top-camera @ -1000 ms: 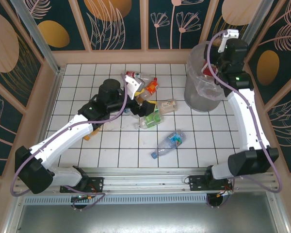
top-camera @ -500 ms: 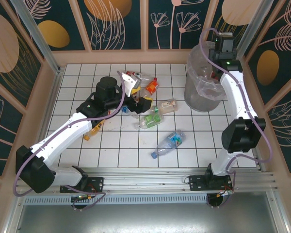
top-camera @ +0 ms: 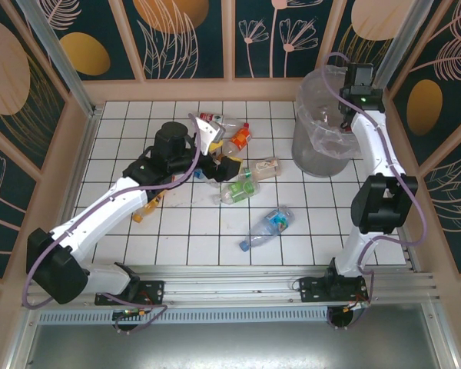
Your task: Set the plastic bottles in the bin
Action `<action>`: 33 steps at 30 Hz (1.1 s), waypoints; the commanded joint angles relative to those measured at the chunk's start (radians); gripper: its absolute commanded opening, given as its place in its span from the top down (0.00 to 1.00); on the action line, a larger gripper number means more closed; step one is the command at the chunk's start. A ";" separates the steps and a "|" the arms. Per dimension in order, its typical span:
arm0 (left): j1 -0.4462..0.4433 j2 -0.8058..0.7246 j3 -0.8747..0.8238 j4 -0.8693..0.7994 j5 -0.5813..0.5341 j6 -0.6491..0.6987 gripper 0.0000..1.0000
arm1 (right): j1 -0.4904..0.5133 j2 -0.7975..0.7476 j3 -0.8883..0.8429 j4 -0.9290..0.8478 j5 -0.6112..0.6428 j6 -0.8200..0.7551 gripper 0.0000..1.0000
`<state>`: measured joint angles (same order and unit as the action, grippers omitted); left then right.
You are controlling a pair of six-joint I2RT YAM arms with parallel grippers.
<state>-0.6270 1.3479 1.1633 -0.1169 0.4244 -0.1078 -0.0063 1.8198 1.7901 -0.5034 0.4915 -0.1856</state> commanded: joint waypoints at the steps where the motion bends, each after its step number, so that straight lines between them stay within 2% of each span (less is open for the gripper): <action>1: 0.005 0.017 0.021 -0.019 0.042 0.013 0.01 | -0.009 0.030 -0.009 0.020 -0.008 -0.021 0.29; 18: 0.005 0.028 0.021 -0.020 0.042 0.011 0.01 | -0.011 0.045 -0.016 0.025 -0.106 0.001 0.16; 22: 0.004 0.030 0.022 -0.024 0.043 0.011 0.01 | -0.011 0.021 -0.015 0.032 -0.126 0.018 0.16; 27: 0.005 0.027 0.023 -0.031 0.042 0.011 0.01 | -0.037 0.001 -0.003 0.008 -0.188 0.087 0.30; 30: 0.004 0.026 0.022 -0.032 0.046 0.008 0.01 | -0.092 0.022 0.026 -0.038 -0.270 0.146 0.33; 33: 0.005 0.025 0.022 -0.030 0.047 0.008 0.01 | -0.123 0.034 0.044 -0.062 -0.355 0.172 0.30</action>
<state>-0.6270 1.3693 1.1633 -0.1387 0.4484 -0.1051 -0.0895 1.8690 1.7950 -0.5243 0.2264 -0.0742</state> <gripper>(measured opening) 0.985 0.692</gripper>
